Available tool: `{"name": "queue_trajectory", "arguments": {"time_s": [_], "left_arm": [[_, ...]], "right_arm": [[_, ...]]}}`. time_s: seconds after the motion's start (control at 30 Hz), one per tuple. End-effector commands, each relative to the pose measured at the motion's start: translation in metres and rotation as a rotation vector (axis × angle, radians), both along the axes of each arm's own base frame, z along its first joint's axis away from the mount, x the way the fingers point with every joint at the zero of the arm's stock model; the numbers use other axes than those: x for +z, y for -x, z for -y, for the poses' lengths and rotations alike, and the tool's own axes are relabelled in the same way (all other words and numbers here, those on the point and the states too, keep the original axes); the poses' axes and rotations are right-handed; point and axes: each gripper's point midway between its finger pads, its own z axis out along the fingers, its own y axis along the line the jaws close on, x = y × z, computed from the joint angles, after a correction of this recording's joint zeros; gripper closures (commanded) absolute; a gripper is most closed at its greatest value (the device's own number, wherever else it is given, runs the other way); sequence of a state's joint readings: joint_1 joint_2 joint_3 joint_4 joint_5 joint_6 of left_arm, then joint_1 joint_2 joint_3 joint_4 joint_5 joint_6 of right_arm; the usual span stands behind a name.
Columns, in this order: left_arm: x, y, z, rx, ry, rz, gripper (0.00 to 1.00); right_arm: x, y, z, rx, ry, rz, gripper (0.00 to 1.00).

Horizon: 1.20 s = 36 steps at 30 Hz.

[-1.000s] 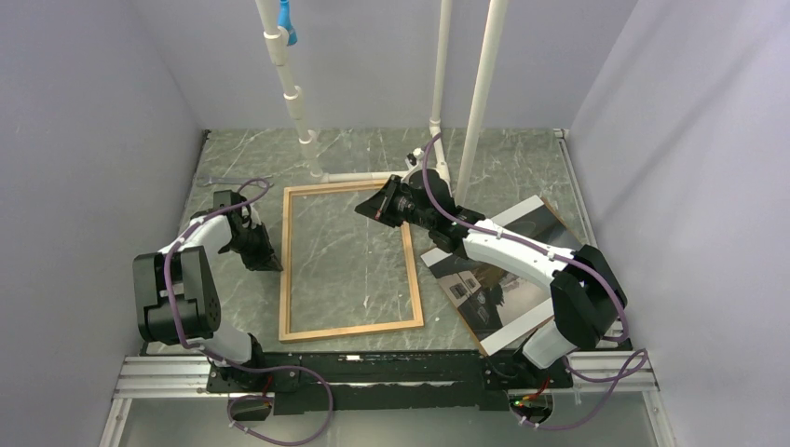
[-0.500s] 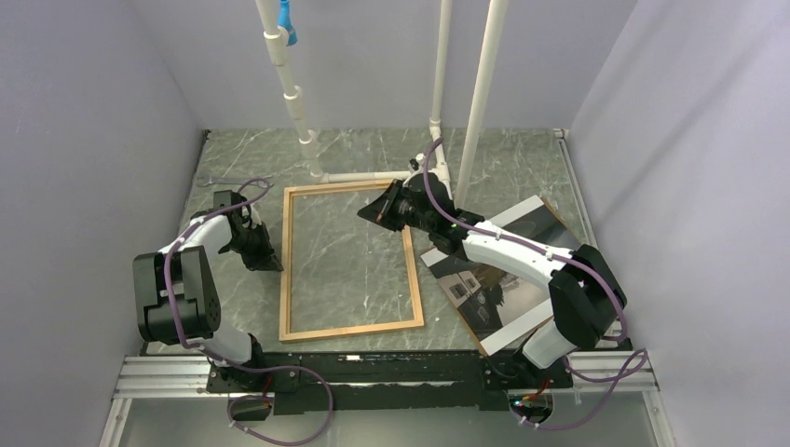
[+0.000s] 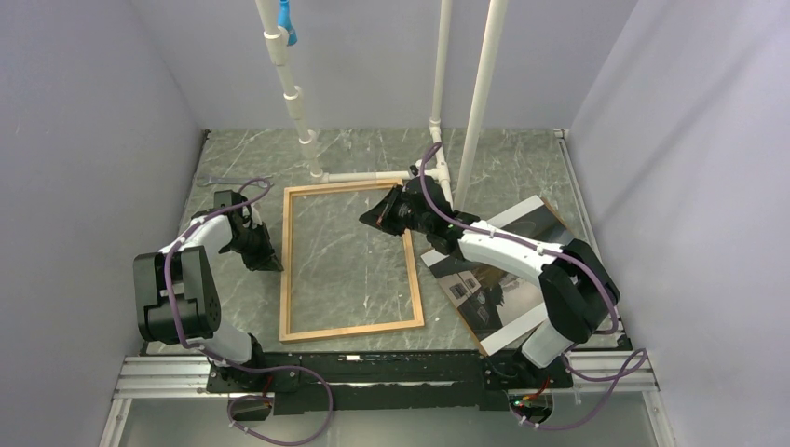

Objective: Put the photo into the frame
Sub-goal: Place the photo frame item in the photo frame.

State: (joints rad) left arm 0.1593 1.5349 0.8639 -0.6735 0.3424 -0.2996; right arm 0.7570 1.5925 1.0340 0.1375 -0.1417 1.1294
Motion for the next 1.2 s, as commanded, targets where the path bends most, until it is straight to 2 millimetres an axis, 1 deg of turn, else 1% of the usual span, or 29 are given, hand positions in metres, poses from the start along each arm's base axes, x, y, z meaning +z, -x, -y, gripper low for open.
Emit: {"name": "queue_trajectory", "arguments": {"time_s": [0.0, 0.23, 0.33, 0.47, 0.53, 0.63, 0.73, 0.9, 1.17], "left_arm": [[0.003, -0.005, 0.007, -0.029, 0.029, 0.022, 1.0], [0.003, -0.005, 0.007, -0.031, 0.026, 0.02, 1.0], [0.003, -0.005, 0.008, -0.034, 0.028, 0.02, 1.0], [0.002, -0.004, 0.008, -0.036, 0.029, 0.018, 1.0], [0.003, -0.005, 0.009, -0.038, 0.029, 0.02, 1.0], [0.003, -0.005, 0.009, -0.038, 0.028, 0.019, 1.0], [0.002, -0.004, 0.009, -0.04, 0.027, 0.018, 1.0], [0.002, -0.004, 0.009, -0.043, 0.027, 0.016, 1.0], [0.002, -0.004, 0.01, -0.048, 0.026, 0.016, 1.0]], "right_arm": [[0.007, 0.005, -0.014, 0.047, -0.06, -0.012, 1.0], [0.001, 0.006, -0.015, 0.053, -0.063, -0.019, 1.0], [0.012, 0.009, -0.017, 0.07, -0.109, 0.021, 1.0], [0.038, 0.009, -0.021, 0.107, -0.159, 0.114, 1.0], [0.048, 0.009, -0.023, 0.118, -0.183, 0.148, 1.0], [0.052, 0.009, -0.028, 0.131, -0.214, 0.164, 1.0], [0.046, 0.007, -0.031, 0.134, -0.214, 0.148, 1.0], [0.03, 0.006, -0.031, 0.123, -0.193, 0.108, 1.0], [0.003, 0.011, -0.015, 0.079, -0.113, 0.053, 1.0]]}}
